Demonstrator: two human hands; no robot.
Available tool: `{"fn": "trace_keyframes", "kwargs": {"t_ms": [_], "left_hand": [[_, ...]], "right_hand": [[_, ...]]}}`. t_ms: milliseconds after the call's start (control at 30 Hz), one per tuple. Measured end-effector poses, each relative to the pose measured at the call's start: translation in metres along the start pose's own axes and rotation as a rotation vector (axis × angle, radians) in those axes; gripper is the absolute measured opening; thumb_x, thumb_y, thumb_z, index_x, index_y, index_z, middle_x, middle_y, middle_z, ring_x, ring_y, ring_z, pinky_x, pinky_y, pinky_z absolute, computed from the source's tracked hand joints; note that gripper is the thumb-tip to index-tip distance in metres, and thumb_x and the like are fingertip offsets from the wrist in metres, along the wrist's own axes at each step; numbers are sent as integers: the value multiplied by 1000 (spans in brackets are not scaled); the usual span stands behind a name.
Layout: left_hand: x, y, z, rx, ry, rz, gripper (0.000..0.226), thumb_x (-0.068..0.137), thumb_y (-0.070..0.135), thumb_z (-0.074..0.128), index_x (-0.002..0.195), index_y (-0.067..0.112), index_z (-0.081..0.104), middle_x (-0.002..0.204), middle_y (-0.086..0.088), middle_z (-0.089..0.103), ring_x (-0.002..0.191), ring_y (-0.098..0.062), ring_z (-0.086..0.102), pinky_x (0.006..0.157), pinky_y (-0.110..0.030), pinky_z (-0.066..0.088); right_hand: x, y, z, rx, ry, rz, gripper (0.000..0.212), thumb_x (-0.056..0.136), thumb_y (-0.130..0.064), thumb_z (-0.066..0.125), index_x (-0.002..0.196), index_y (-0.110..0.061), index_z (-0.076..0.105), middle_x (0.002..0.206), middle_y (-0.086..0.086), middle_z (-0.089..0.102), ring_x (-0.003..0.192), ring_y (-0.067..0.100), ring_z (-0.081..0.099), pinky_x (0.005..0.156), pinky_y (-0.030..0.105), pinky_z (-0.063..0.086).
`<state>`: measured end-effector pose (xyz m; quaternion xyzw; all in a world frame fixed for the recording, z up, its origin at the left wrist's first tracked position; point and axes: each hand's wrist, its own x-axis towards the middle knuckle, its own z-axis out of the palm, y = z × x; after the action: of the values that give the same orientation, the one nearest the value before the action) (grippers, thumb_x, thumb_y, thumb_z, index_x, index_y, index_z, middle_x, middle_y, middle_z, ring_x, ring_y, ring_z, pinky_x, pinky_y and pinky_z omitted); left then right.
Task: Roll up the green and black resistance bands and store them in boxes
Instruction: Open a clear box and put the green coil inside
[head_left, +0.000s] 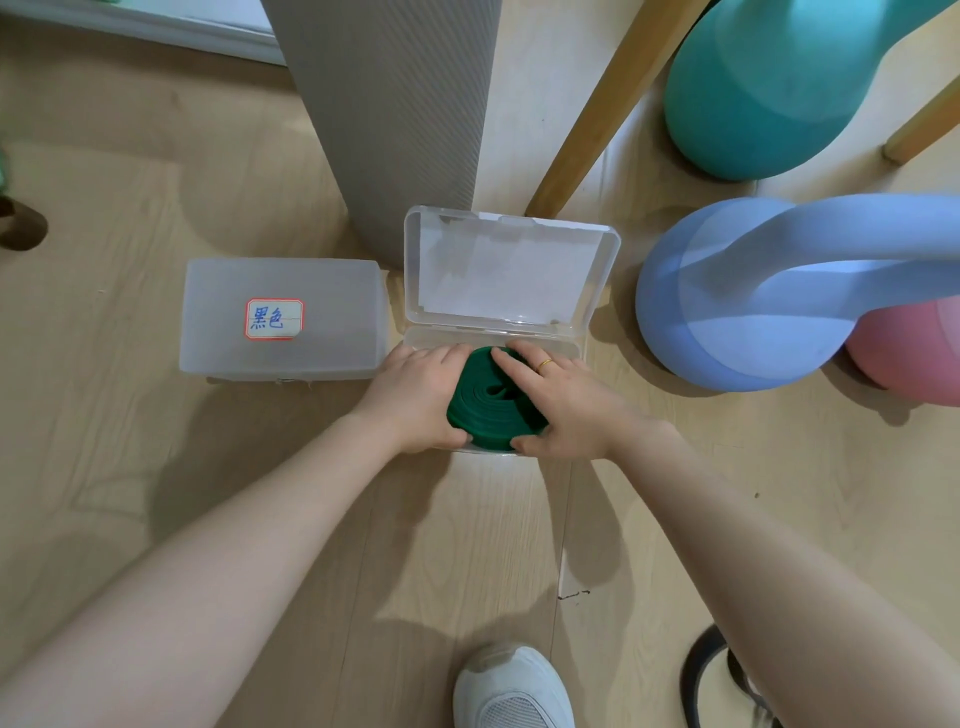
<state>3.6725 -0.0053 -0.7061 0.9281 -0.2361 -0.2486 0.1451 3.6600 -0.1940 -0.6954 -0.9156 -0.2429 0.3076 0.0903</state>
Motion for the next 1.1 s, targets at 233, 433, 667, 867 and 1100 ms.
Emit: {"fn": "trace_keyframes", "kwargs": {"t_ms": [233,433,667,867,1100], "left_hand": [[1,2,11,155,71,8,86,69,43,70,137,9,30,129,-1,50,117,-19,49,93,-30,32],[4,0,10,144,60,15,90,66,38,75,137,6,31,125,-5,53,111,-22,54,89,-31,37],[-2,-1,-3,-7,-65,23,95,75,45,67,146,14,13,149,-2,29,134,-18,32,110,-31,21],[-30,3,7,72,-157,96,95,81,61,50,148,14,2,158,-3,-4,144,-20,6,115,-32,4],[-42,1,24,55,139,194,45,46,35,89,74,12,62,95,-10,65,87,-30,64,65,-38,56]], "right_hand": [[1,-7,0,-192,13,55,89,82,-49,60,147,-15,11,156,6,11,118,31,49,94,36,38],[0,-14,17,-193,113,153,88,79,-46,64,147,-16,17,156,6,15,114,33,51,92,36,37],[-7,1,13,12,120,116,92,73,-55,66,147,-24,20,154,0,19,138,26,18,109,39,27],[-23,-7,25,181,140,112,88,75,-59,63,145,-20,27,152,5,15,139,25,11,113,36,17],[-36,-22,41,144,220,123,89,62,-67,60,136,-23,41,137,10,38,128,28,33,105,40,29]]}}
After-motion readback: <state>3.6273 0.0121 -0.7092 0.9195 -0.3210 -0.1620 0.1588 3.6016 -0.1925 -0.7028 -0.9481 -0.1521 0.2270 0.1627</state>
